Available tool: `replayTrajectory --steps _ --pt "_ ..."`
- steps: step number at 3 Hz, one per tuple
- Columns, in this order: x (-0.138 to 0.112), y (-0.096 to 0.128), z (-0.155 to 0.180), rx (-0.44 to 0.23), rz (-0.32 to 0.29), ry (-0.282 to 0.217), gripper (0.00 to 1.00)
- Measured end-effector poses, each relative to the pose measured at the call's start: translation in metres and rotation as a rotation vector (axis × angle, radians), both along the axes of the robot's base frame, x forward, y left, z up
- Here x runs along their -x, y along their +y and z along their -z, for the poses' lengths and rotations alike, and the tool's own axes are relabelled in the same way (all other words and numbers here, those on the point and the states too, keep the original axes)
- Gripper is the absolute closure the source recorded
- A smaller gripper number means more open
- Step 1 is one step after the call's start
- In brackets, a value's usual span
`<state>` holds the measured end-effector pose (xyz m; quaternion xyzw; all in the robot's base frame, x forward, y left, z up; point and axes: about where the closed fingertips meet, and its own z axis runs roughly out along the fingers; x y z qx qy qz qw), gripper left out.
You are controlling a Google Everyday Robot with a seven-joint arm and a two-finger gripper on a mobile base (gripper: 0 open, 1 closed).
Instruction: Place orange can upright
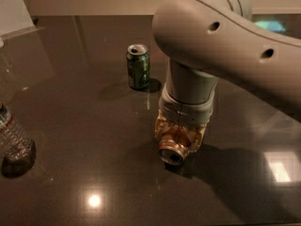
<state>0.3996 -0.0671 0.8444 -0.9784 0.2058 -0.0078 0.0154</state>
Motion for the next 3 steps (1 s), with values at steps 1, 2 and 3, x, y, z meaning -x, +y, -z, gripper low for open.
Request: replayTrajectory --steps 1,2,3 --pt "-0.001 0.009 -0.022 -0.067 0.112 0.065 0.88" --pt "-0.002 0.02 -0.05 -0.167 0.292 0.151 1.0" --pt "0.0 0.029 -0.066 -0.283 0.495 0.261 1.0"
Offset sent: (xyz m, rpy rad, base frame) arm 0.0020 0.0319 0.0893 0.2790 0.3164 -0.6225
